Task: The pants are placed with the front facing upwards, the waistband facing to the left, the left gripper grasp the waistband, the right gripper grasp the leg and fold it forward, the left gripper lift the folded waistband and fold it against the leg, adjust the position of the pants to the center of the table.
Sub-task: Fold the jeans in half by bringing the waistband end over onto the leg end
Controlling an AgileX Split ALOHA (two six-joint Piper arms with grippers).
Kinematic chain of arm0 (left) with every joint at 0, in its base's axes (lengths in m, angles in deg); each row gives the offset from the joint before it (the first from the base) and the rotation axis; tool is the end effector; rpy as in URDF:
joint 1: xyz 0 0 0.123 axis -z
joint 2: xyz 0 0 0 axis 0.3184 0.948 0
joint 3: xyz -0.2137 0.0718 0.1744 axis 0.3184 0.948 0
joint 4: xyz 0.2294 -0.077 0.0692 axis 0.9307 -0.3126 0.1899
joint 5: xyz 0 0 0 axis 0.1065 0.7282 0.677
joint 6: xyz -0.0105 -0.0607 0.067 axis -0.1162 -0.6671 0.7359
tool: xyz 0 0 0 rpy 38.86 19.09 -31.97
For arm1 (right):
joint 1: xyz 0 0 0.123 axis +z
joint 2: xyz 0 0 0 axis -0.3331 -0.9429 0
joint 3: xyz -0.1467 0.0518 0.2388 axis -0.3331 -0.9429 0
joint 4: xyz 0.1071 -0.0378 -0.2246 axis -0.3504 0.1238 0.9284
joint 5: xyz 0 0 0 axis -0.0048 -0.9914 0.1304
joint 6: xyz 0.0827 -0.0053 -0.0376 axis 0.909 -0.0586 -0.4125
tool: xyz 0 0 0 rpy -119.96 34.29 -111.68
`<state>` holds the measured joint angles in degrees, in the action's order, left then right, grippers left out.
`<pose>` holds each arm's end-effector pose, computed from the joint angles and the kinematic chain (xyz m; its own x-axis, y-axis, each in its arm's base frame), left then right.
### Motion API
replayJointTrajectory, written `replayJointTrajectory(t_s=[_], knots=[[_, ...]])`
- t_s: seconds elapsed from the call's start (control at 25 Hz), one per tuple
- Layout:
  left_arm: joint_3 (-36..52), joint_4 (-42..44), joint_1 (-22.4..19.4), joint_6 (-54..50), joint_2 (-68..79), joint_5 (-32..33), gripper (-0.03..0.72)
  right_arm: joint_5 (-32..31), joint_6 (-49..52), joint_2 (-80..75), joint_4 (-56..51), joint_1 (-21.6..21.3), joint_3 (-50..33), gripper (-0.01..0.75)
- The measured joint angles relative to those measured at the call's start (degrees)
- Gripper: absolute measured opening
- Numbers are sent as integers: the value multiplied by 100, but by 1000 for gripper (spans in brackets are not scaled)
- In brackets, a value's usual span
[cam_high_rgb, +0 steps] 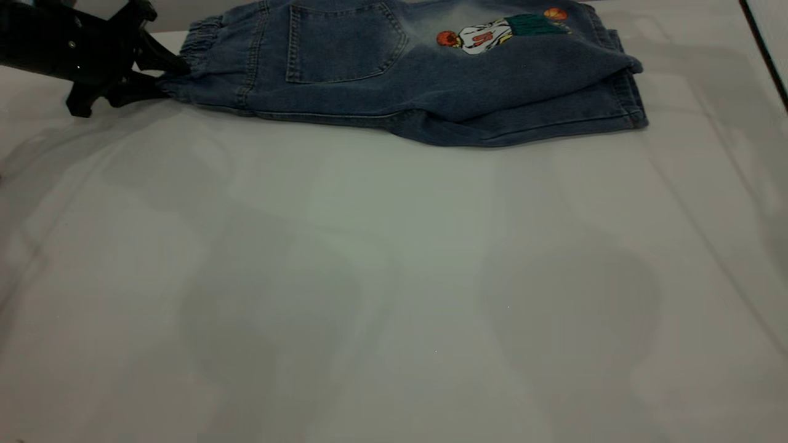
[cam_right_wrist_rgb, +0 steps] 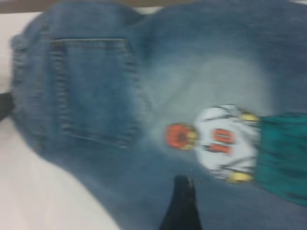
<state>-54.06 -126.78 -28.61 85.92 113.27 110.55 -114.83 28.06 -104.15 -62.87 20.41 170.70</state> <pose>0.4795 0.0330 0.0287 -0.7894 -0.5063 -0.3472 -0.1724 0.7256 -0.6662 0.5491 0.0668 0.1662 -0.9173 0.0094 -0.3981 -0.2473 0.7700 0.5882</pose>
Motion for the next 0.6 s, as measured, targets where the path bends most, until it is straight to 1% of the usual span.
replayJointTrajectory(t_s=[0.12, 0.2, 0.24, 0.4, 0.6], knots=[[0, -40, 0, 169, 4, 175, 154, -2, -58, -13, -24, 142, 0, 519], [5, -195, 0, 360, -37, 303, 91, 5, -82, -67, -24, 240, 0, 519], [5, -313, 0, 478, -83, 412, 71, 5, -82, -103, -24, 297, 0, 519], [5, -539, 0, 805, -332, 650, 71, 5, -141, -313, -68, 528, 0, 519], [5, -336, 0, 805, -641, 847, 71, 18, -263, -581, -429, 658, 0, 519]])
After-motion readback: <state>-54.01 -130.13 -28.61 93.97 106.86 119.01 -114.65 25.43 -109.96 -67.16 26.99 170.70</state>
